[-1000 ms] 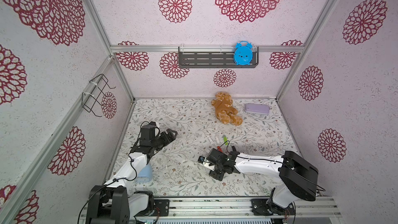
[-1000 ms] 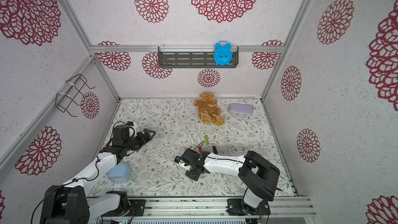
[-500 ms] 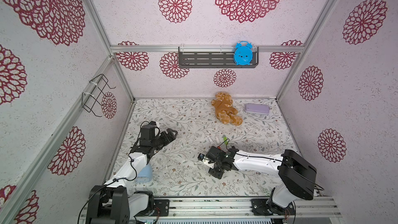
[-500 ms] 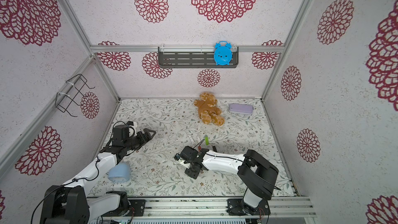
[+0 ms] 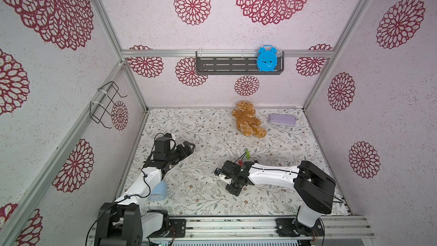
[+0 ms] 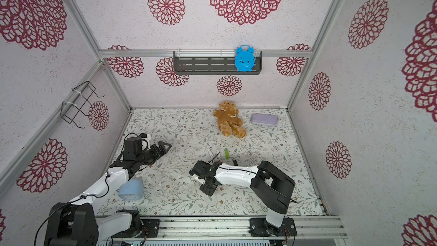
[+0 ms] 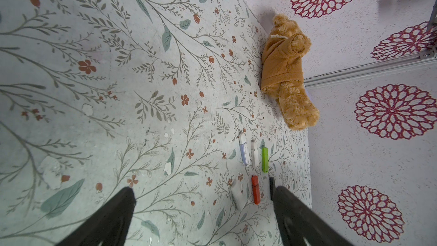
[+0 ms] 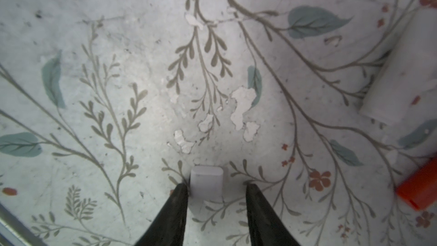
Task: Close the usb drive cover
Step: Pick up the cover from the center of the board.
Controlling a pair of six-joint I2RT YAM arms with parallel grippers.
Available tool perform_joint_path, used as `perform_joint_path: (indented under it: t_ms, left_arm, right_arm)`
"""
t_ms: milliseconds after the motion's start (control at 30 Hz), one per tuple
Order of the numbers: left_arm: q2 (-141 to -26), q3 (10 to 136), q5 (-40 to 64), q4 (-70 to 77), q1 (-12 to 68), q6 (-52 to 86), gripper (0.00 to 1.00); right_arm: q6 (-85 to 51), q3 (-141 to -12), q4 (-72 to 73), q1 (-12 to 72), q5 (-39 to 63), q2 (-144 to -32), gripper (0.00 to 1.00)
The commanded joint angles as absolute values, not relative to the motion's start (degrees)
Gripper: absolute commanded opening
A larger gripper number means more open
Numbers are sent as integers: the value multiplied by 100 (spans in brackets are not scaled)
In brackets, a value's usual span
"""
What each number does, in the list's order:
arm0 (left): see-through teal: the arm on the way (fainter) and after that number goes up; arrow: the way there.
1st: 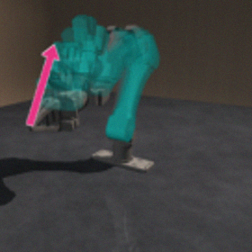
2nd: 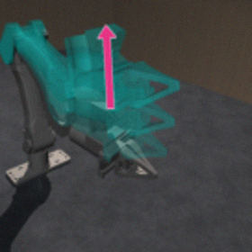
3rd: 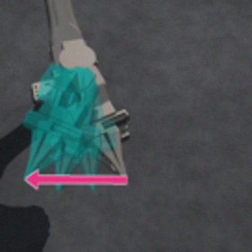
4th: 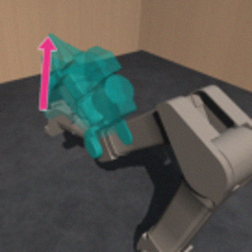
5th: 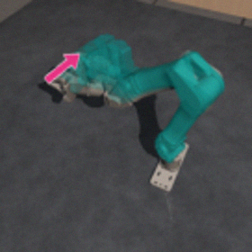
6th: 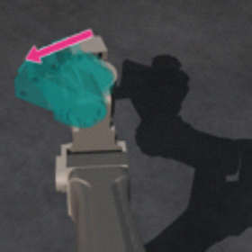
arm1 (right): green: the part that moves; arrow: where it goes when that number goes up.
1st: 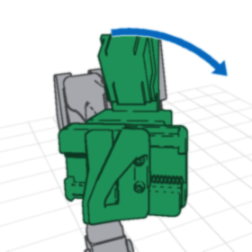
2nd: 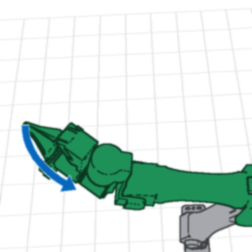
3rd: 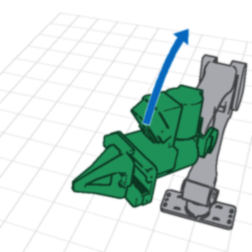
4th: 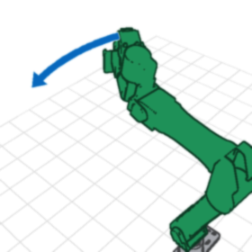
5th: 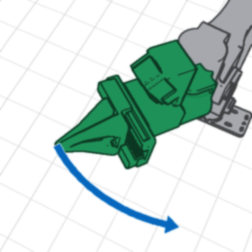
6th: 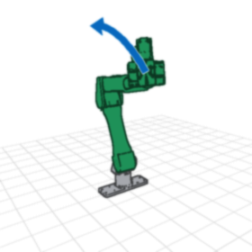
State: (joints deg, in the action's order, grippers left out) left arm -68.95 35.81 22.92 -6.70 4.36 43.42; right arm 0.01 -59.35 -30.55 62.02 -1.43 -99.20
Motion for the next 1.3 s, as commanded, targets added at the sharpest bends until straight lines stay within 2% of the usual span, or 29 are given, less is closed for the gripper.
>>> perform_joint_path:
  t_ms: [0, 267, 333, 600, 933, 1267]
  left_arm:
    - [-6952, 3656, 2320, -600, 474, 4245, 95]
    - [-6961, 3630, 2320, -606, 475, 4245, 95]
    - [-6960, 3630, 2329, -611, 474, 4245, 95]
    - [-6987, 3647, 2373, -609, 475, 4236, 95]
    - [-7000, 3674, 2490, -590, 485, 4253, 94]
    - [-7182, 3674, 3424, -299, 673, 4076, 90]
  right_arm:
    - [-107, -6100, -3170, 6258, -285, -9983, 44]
    - [-124, -6085, -3142, 6319, -294, -10101, 39]
    - [-123, -6057, -3154, 6319, -278, -10082, 35]
    - [-175, -5891, -3208, 6319, -294, -9989, 34]
    - [-173, -5768, -3090, 6319, -306, -9864, 27]
    - [161, -5547, -2428, 6237, -562, -9027, 27]
